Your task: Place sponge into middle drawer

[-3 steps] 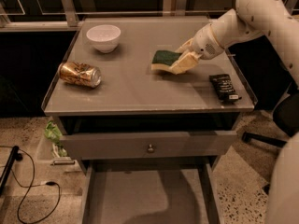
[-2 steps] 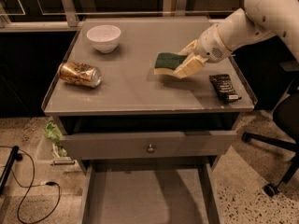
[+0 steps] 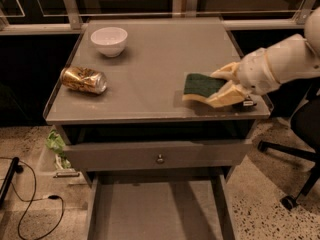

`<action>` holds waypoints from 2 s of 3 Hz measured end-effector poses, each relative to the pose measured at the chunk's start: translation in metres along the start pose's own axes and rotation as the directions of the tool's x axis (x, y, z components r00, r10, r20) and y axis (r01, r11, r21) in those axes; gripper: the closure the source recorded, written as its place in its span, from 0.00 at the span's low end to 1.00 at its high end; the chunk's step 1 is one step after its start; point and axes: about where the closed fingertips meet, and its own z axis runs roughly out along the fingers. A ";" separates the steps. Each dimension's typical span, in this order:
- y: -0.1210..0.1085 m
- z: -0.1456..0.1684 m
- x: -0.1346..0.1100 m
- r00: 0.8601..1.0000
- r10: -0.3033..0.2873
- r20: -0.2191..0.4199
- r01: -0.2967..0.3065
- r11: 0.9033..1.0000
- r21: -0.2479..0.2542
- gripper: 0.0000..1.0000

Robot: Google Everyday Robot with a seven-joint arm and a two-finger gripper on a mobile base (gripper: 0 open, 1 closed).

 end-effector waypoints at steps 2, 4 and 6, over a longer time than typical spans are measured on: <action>0.091 -0.049 0.061 1.000 0.012 0.019 -0.013 0.998 0.057 1.00; 0.153 -0.026 0.131 0.995 0.095 -0.011 -0.095 0.995 0.041 1.00; 0.165 0.018 0.160 0.990 0.135 -0.027 -0.135 0.991 -0.010 1.00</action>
Offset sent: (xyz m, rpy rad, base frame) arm -0.1694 -0.0874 -0.0454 0.0214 -0.0498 -0.0744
